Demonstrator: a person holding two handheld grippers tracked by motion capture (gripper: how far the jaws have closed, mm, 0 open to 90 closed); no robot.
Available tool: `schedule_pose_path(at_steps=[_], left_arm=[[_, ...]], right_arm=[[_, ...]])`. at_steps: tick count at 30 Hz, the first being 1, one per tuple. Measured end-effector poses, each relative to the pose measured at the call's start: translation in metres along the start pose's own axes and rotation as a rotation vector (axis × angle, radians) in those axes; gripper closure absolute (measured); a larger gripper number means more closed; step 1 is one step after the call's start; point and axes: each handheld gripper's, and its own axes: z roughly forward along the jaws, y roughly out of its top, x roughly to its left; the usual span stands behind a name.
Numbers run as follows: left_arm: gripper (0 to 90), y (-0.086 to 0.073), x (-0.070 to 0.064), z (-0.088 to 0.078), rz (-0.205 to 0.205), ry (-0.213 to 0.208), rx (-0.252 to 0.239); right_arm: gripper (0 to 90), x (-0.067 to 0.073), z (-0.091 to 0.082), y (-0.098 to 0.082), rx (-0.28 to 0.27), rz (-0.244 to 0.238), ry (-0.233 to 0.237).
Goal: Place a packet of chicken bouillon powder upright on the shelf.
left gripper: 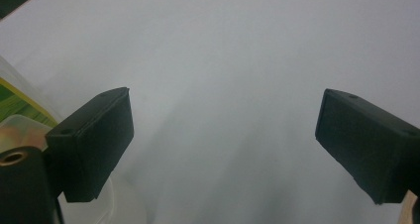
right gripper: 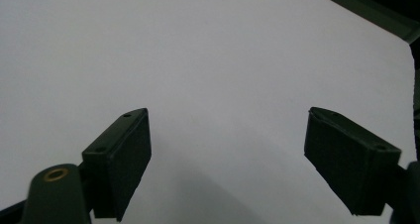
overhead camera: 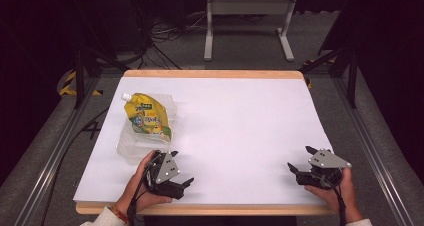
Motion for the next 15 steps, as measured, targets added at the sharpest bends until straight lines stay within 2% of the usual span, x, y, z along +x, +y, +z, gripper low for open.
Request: schedule_pose_path(at_steps=[4,6,9,10,12,15], left_arm=[[7.6,-0.003,0.000,0.000,-0.014,-0.011,0.000],[7.3,-0.005,0.000,-0.001,-0.027,-0.016,-0.008],[6.9,-0.006,-0.001,-0.003,-0.021,-0.005,-0.009],[7.0,-0.006,-0.002,-0.004,-0.034,-0.006,-0.020],[6.9,-0.006,-0.003,-0.005,-0.039,-0.022,-0.028],[7.0,-0.003,-0.009,-0.003,-0.004,-0.037,-0.037]], right_arm=[[18.6,-0.001,-0.003,-0.010,0.015,0.000,-0.010],[18.5,-0.001,-0.006,-0.014,0.013,0.019,-0.007],[18.2,-0.002,-0.009,-0.018,0.011,0.037,-0.011],[18.0,-0.001,-0.011,-0.020,0.013,0.040,-0.015],[17.9,-0.001,-0.013,-0.022,0.014,0.039,-0.017],[17.7,-0.002,-0.016,-0.024,0.007,0.053,-0.023]])
